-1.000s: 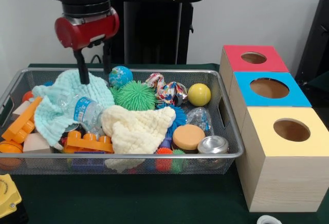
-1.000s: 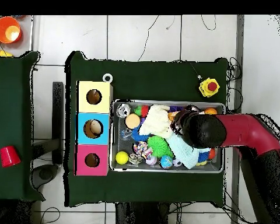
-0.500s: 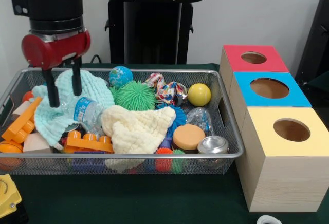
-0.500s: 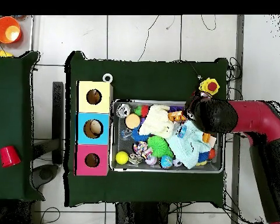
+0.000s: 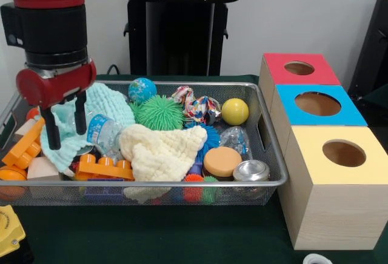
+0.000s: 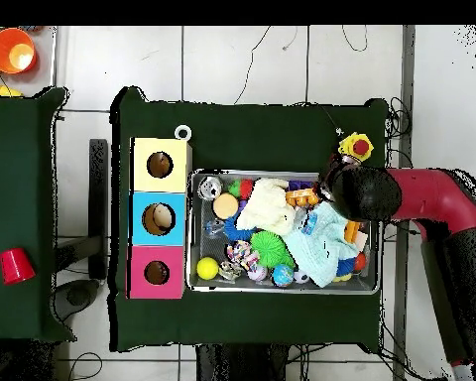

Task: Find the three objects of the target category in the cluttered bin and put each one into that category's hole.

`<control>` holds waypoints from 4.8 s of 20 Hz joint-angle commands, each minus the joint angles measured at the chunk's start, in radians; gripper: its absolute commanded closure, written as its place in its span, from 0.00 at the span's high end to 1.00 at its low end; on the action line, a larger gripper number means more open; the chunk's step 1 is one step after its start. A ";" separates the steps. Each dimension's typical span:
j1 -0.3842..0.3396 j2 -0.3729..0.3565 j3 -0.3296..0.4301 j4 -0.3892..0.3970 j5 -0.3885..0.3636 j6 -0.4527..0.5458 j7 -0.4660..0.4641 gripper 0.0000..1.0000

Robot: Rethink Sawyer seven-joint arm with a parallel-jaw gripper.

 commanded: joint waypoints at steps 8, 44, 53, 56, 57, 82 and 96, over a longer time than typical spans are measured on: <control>-0.063 -0.021 -0.046 0.148 -0.064 0.218 -0.307 1.00; -0.137 -0.064 0.037 0.348 -0.093 -0.132 -0.048 1.00; -0.130 0.015 0.008 0.295 -0.138 -0.177 -0.044 1.00; -0.136 0.008 0.021 0.283 -0.133 -0.170 -0.058 1.00; -0.137 0.006 0.025 0.278 -0.132 -0.171 -0.059 1.00; -0.119 0.147 0.009 0.157 -0.173 -0.247 -0.068 1.00; -0.124 0.156 0.002 0.177 -0.142 -0.224 -0.059 0.00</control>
